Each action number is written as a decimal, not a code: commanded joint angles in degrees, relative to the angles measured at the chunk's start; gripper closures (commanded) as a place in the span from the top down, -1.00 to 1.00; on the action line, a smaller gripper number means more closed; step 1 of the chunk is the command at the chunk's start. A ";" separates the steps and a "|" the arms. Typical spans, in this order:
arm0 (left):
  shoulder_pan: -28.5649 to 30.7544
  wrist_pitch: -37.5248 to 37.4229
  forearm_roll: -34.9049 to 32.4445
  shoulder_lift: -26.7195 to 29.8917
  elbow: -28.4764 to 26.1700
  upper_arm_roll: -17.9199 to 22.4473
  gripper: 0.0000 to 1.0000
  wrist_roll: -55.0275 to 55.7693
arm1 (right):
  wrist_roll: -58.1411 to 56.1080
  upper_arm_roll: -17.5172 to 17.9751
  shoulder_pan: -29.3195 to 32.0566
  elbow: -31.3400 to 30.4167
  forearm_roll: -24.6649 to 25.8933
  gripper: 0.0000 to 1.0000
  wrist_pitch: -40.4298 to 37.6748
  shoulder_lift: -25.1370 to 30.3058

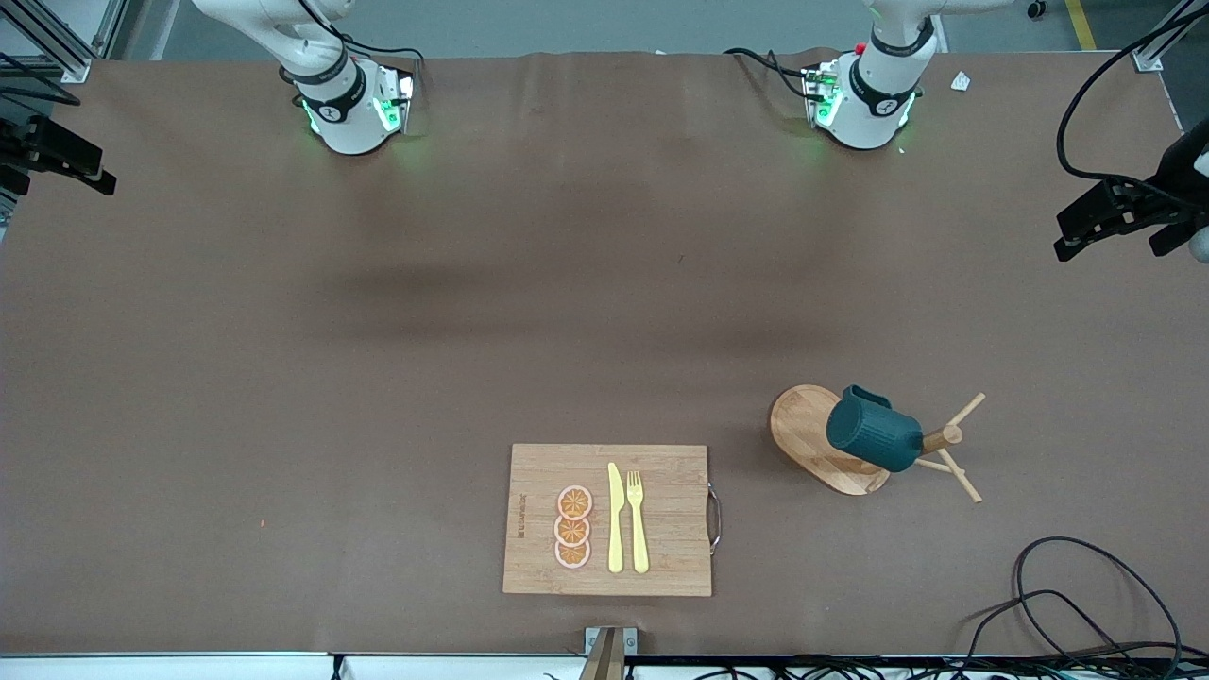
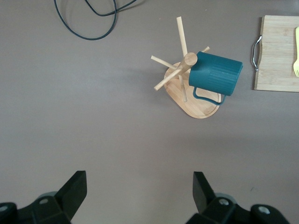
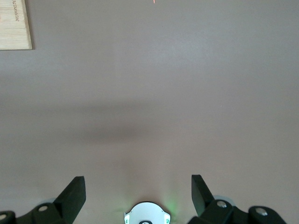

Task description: Transfer cup from left to right arm and place

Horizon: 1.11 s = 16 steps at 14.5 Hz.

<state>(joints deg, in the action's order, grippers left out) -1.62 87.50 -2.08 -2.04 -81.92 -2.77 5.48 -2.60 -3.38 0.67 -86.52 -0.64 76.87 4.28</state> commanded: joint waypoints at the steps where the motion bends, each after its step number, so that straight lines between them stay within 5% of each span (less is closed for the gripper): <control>1: 0.12 0.21 0.50 0.20 0.27 0.13 1.00 -1.17 | -0.74 0.74 1.08 -1.37 0.47 1.00 -0.06 1.52; 10: -0.84 0.48 -0.29 -0.15 -0.08 0.04 1.00 -0.12 | -0.74 0.74 1.17 -1.45 0.47 1.00 -0.06 1.52; 16: -3.12 1.35 -0.47 -5.33 0.10 -1.71 1.00 -0.55 | -0.74 0.74 1.17 -1.37 0.47 1.00 -0.06 1.52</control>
<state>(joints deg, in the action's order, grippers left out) -3.13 87.88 -2.17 -5.16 -82.39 -3.75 5.48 -2.61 -3.38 0.68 -86.53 -0.64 76.81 4.28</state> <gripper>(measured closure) 0.000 0.000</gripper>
